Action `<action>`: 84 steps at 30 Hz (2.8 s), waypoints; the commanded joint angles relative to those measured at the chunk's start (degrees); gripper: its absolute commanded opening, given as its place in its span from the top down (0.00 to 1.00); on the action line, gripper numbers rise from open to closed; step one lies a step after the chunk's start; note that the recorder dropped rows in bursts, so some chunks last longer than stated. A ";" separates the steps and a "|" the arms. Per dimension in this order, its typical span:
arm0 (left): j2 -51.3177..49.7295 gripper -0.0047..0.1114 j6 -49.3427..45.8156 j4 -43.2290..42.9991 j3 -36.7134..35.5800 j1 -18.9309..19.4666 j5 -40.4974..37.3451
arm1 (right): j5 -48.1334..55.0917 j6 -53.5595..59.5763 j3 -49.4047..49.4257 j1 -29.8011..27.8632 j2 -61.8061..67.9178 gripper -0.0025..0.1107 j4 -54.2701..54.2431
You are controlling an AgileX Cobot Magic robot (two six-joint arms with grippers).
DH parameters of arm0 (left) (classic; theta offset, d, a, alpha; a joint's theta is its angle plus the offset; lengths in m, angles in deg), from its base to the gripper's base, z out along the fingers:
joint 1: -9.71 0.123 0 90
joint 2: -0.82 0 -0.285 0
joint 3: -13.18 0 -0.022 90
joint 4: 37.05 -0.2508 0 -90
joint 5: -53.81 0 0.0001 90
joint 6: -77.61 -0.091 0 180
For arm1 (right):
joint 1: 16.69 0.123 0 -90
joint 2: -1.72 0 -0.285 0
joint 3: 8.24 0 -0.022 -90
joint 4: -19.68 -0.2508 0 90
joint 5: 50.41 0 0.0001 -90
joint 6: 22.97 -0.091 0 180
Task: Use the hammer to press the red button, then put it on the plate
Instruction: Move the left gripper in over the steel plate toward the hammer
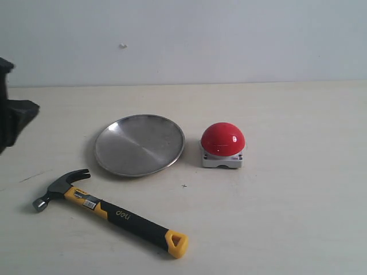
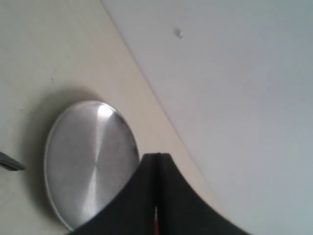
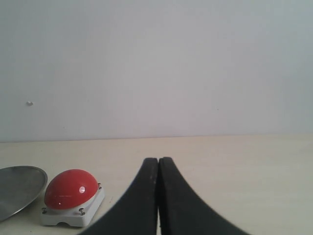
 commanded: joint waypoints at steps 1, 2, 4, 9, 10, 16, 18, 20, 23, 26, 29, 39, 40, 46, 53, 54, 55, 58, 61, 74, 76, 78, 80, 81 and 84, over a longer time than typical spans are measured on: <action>-8.27 0.96 -28.79 29.65 5.85 -11.67 12.86 | -0.41 0.23 0.26 -0.30 -0.39 0.98 0.07; -10.01 0.96 -35.45 38.08 8.09 -13.86 15.50 | -0.41 0.23 0.26 -0.30 -0.39 0.98 0.07; -12.62 0.96 -46.20 53.95 13.16 -16.18 19.58 | -0.41 0.23 0.26 -0.30 -0.39 0.98 0.07; -16.20 0.96 -46.24 53.95 19.81 -16.29 14.37 | -0.41 0.23 0.26 -0.30 -0.39 0.98 0.07; -16.77 0.96 -44.06 53.95 20.61 -16.29 13.33 | -0.41 0.23 0.26 -0.30 -0.39 0.98 0.07; -17.98 0.96 -44.51 53.95 23.72 -16.08 12.00 | -0.41 0.35 0.26 -0.30 -0.39 0.98 0.08; -18.23 0.96 -42.54 53.95 24.43 -15.21 11.22 | -0.41 0.25 0.26 -0.30 -0.39 0.98 0.08; -18.27 0.96 -41.79 53.95 25.27 -13.54 8.21 | -0.41 0.25 0.26 -0.30 -0.39 0.98 0.08; -18.37 0.96 -48.69 53.95 26.99 -12.89 12.45 | -0.41 0.25 0.26 -0.30 -0.39 0.98 0.08; -18.97 0.96 -66.04 53.95 29.32 -14.58 26.25 | -0.41 0.25 0.26 -0.30 -0.39 0.98 0.08; -21.12 0.96 -84.53 53.55 31.28 -15.68 39.79 | -0.41 0.25 0.26 -0.30 -0.39 0.98 0.08; -29.22 0.96 -95.47 53.95 35.72 -15.05 48.59 | -0.41 0.25 0.26 -0.30 -0.39 0.98 0.08; -29.73 0.96 -95.47 53.95 35.84 -15.05 48.59 | -0.41 0.25 0.26 -0.30 -0.39 0.98 0.08; -29.87 0.96 -78.47 51.71 36.96 -14.14 32.54 | -0.41 0.25 0.26 -0.30 -0.39 0.98 0.08; -28.91 0.96 -57.98 53.95 37.64 -7.02 1.06 | -0.41 0.23 0.26 -0.30 -0.39 0.98 0.19; -28.91 0.96 -53.79 53.95 37.16 -6.00 -2.52 | -0.41 0.23 0.26 -0.30 -0.39 0.98 0.19; -28.91 0.96 -50.14 53.95 36.76 -4.94 -6.40 | -0.41 0.23 0.26 -0.30 -0.39 0.98 0.19; -28.91 0.96 -40.49 53.95 34.97 -2.03 -17.09 | -0.41 0.23 0.26 -0.30 -0.39 0.98 0.19; -29.01 0.96 -30.16 53.95 33.17 -0.85 -23.14 | -0.41 0.23 0.26 -0.30 -0.39 0.98 0.19; -29.20 0.96 -4.88 53.95 27.11 -4.38 -28.49 | -0.41 0.33 0.26 -0.30 -0.39 0.98 0.09; -29.20 0.96 -2.53 53.95 25.84 -4.38 -30.62 | -0.41 0.33 0.26 -0.30 -0.39 0.98 0.09; -29.20 0.96 -1.20 53.95 24.64 -4.52 -31.74 | -0.41 0.33 0.26 -0.30 -0.39 0.98 0.09; -29.20 0.96 -0.35 53.95 23.65 -4.52 -31.83 | -0.41 0.33 0.26 -0.30 -0.39 0.98 0.09; -29.20 0.96 -0.06 53.95 23.31 -4.52 -31.97 | -0.41 0.33 0.26 -0.30 -0.39 0.98 0.09; -29.20 0.96 0.34 53.95 22.00 -4.52 -32.07 | -0.41 0.33 0.26 -0.30 -0.39 0.98 0.09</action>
